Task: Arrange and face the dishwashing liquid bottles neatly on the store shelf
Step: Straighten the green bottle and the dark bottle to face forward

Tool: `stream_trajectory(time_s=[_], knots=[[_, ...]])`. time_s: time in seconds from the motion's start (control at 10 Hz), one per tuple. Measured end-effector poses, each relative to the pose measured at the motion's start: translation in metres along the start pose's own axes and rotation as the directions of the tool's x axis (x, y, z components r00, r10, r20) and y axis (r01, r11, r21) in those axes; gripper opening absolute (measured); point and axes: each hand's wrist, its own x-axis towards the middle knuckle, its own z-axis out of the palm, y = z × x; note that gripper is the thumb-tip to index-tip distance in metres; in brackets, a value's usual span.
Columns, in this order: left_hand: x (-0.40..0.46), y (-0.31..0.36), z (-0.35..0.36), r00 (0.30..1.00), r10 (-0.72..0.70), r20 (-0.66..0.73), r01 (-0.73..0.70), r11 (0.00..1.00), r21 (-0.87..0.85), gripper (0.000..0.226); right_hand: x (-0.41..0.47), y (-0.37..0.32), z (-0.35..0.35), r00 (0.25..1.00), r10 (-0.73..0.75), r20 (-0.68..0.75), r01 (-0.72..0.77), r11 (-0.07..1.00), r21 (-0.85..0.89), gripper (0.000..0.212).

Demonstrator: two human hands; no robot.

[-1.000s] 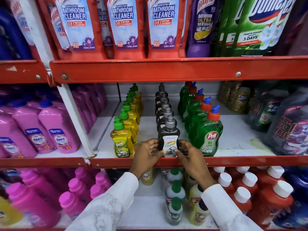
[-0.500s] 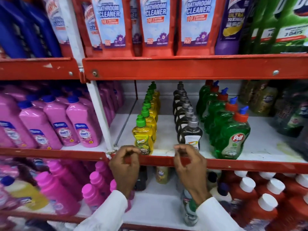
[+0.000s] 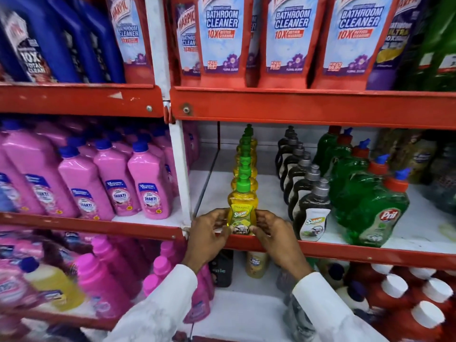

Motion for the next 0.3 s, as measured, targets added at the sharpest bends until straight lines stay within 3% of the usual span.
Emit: stream_trajectory(time_s=[0.2,0.3], knots=[[0.003,-0.005,0.002,0.999,-0.001,0.032,0.002,0.999,-0.043,0.04,0.0,-0.001,0.0,1.0,0.028,-0.001,-0.028,0.999,0.024,0.036],[0.0,0.002,-0.001,1.0,-0.007,-0.006,0.007,1.0,0.01,0.049,-0.012,-0.012,-0.007,0.995,0.061,-0.076,-0.056,0.996,0.07,0.041]])
